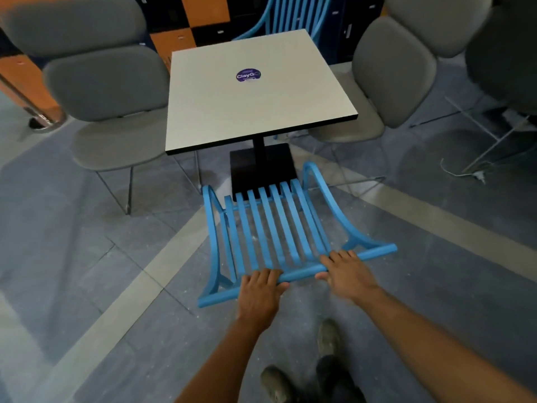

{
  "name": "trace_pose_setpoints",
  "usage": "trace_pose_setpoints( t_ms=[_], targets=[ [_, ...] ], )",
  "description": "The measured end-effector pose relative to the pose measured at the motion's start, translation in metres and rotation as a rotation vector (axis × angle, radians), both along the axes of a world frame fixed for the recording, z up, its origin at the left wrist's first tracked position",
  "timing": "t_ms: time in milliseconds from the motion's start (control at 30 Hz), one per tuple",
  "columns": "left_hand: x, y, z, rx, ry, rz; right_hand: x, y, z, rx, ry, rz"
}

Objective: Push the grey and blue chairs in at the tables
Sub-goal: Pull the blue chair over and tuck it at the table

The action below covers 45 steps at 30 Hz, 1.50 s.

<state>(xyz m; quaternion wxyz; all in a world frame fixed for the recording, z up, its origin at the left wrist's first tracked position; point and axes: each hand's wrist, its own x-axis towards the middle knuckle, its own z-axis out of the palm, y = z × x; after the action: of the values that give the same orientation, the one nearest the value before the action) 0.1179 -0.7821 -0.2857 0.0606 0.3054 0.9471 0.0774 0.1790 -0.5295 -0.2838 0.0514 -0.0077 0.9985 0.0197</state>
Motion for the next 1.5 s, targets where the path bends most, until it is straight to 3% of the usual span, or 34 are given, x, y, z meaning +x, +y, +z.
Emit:
trace_pose_setpoints(
  t_ms=[567, 1500],
  targets=[
    [-0.025, -0.012, -0.002, -0.066, 0.053, -0.090, -0.012, -0.013, 0.002, 0.006, 0.003, 0.001],
    [-0.103, 0.041, 0.017, -0.143, -0.085, -0.061, -0.090, 0.034, 0.008, -0.047, -0.124, -0.085]
  ],
)
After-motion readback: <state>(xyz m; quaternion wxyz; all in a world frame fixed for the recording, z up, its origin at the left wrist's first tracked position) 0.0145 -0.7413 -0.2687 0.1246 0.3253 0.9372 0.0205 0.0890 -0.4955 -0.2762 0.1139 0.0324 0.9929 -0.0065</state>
